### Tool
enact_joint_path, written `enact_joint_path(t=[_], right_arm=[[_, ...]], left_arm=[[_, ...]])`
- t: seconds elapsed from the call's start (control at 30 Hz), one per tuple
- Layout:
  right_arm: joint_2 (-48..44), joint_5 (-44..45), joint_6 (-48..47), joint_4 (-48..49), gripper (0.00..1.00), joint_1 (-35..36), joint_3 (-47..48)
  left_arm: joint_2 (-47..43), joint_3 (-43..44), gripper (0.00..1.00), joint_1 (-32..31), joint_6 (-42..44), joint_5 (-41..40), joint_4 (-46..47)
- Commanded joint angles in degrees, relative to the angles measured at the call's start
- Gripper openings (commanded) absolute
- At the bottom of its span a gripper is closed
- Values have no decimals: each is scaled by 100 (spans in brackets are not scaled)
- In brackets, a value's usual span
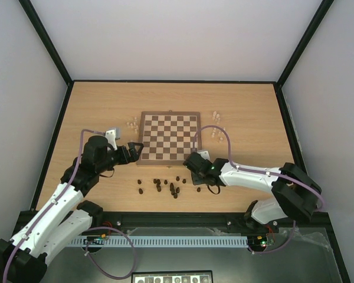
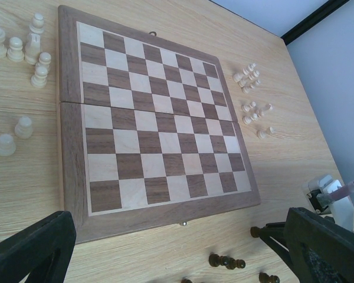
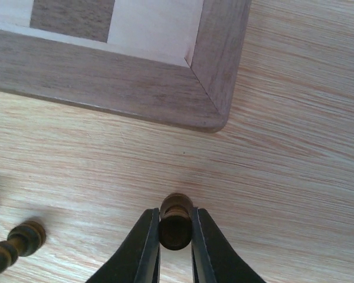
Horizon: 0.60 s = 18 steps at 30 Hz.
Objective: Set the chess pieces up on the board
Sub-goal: Pick up the chess piece at the center of the board.
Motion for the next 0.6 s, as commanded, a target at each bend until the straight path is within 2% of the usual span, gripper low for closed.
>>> enact_joint_path(t=[0.0,0.1,0.3,0.57], right_arm=[[90,91,-34,-125,10,28,150],[19,115,-58,-223,7,30,245],[-290,412,-274,-705,7,-9,786],[-196,29,-903,-551,7,-822,1175]], left_arm=[[-77,1,99,-29,-28,-19,-27],[-56,0,100,-29,-12,-29,-28],[-25,45,100,-29,7,-58,-52],[1,95,100,-29,-4,-117,-105]])
